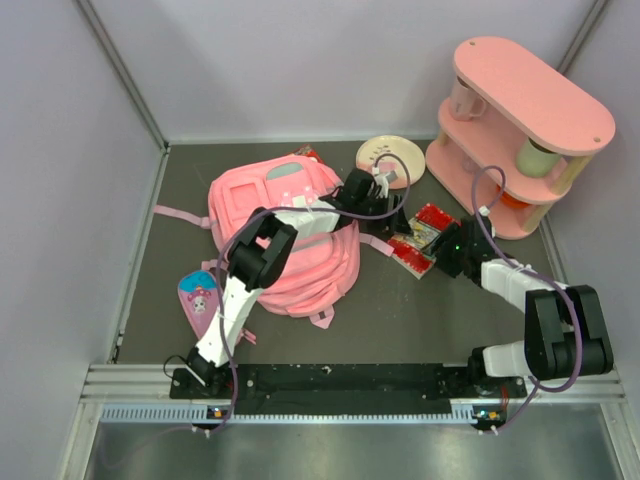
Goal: Pack the student bag
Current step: Move the book to the center of the board.
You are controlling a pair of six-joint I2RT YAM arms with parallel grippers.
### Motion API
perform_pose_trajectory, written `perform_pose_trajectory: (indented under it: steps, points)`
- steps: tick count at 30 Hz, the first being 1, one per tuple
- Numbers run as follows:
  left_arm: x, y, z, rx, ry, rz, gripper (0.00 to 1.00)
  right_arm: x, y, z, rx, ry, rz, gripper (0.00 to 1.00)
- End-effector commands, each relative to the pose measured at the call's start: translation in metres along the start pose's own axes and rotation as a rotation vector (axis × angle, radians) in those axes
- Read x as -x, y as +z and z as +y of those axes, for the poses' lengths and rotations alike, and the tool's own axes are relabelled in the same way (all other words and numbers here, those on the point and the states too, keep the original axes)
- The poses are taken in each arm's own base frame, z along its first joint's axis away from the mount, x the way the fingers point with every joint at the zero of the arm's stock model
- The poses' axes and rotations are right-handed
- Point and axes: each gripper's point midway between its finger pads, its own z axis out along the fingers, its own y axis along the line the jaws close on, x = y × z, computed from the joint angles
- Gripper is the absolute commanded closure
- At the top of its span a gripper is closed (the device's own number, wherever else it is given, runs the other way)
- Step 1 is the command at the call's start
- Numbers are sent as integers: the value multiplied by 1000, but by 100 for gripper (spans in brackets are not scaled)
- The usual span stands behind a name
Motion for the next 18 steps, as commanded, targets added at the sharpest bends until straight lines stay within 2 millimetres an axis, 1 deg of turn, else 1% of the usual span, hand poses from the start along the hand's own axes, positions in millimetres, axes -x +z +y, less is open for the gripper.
perform_pose_trajectory:
  steps: [1,2,3,4,5,6,7,8,9,10,11,12,13,14,15,16,17,18]
  points:
    - [-31,11,-16,-30,-16,58,24,3,0,9,69,-24,-11,47]
    - [-33,10,-23,-31,-14,50,26,0,-1,10,81,-34,-3,53]
    - [-33,9,-27,-40,-10,34,27,-5,-2,8,89,-34,8,55]
    - [-48,7,-19,-16,-52,52,29,-8,-3,8,104,-34,21,58]
    - [-47,2,-29,-21,-45,39,32,-11,-4,9,114,-34,28,63]
    - [-51,-1,-27,-1,-52,31,34,-16,-7,6,119,-36,37,64]
    - [-66,-3,-23,14,-69,41,35,-21,-9,6,132,-36,52,66]
    - [-67,-9,-31,11,-62,28,37,-27,-11,1,131,-32,63,72]
    - [-70,-12,-32,19,-64,22,37,-32,-13,0,143,-33,75,73]
    - [-75,-12,-39,8,-62,20,39,-32,-18,3,163,-35,69,75]
    - [-85,-18,-42,12,-70,31,40,-39,-21,-3,156,-31,84,75]
    - [-90,-20,-45,8,-73,42,41,-40,-27,1,183,-42,79,75]
    - [-96,-22,-53,6,-68,51,42,-42,-30,-1,182,-47,82,72]
    - [-104,-24,-53,18,-72,63,43,-47,-34,-6,171,-44,95,69]
    - [-109,-24,-53,38,-64,60,43,-50,-38,-8,163,-47,100,64]
    - [-108,-29,-56,53,-64,52,43,-47,-45,-6,181,-60,74,50]
    - [-112,-32,-52,74,-69,51,41,-48,-48,-14,143,-56,66,43]
    - [-107,-35,-49,96,-59,26,35,-46,-51,-17,127,-59,49,37]
